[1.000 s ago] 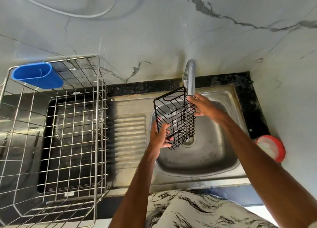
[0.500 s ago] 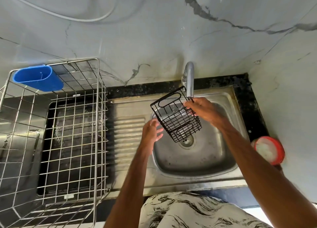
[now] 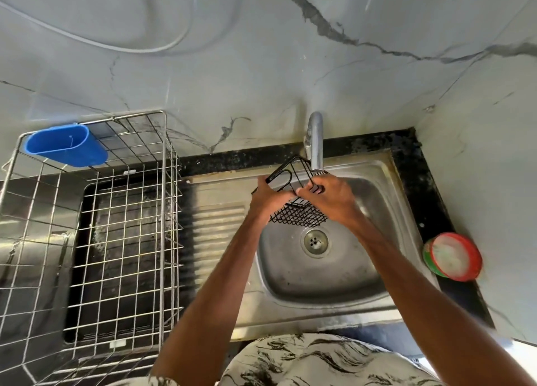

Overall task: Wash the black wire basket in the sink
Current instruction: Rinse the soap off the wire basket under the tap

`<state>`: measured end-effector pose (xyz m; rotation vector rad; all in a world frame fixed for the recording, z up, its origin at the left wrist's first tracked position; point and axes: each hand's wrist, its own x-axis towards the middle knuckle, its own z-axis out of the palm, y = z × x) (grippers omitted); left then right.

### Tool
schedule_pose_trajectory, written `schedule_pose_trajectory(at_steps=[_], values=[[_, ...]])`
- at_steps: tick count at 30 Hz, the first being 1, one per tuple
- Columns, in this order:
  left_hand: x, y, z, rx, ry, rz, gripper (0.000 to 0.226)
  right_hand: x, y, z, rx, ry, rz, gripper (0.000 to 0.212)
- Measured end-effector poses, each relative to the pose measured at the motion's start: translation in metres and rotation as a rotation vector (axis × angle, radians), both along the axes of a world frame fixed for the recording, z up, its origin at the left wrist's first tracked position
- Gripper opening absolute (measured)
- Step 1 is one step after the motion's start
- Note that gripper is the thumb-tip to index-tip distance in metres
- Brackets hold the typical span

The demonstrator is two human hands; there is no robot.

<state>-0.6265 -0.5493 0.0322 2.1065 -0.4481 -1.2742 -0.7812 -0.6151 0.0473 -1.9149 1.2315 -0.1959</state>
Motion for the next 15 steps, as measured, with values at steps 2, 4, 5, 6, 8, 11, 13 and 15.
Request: schedule_pose_trajectory(at_steps=[2,4,5,6,8,11,13,15], values=[[0.003,0.003,-0.005,0.012,0.0,0.041,0.064,0.001,0.005,-0.003,-0.062,-0.043,0.01,0.024],[0.004,0.006,-0.009,0.03,0.025,0.058,0.058,0.0,0.009,-0.003,-0.105,-0.084,-0.009,0.032],[0.004,0.007,-0.011,0.039,0.037,0.056,0.056,0.001,0.012,0.001,-0.104,-0.094,-0.028,0.039],[0.003,0.008,-0.013,0.039,0.033,0.05,0.055,0.001,0.014,0.004,-0.09,-0.109,-0.049,0.047],[0.001,0.009,-0.017,0.032,-0.004,0.016,0.053,0.003,0.016,0.007,-0.054,-0.118,-0.051,0.061],[-0.005,0.009,-0.021,0.039,-0.097,-0.063,0.051,0.009,0.021,0.001,-0.021,-0.057,0.117,0.074],[-0.008,0.01,-0.024,0.048,-0.126,-0.098,0.05,0.008,0.024,-0.011,0.0,-0.031,0.232,0.076],[-0.006,0.014,-0.027,0.074,-0.107,-0.077,0.045,0.003,0.023,-0.023,0.01,-0.046,0.271,0.075]])
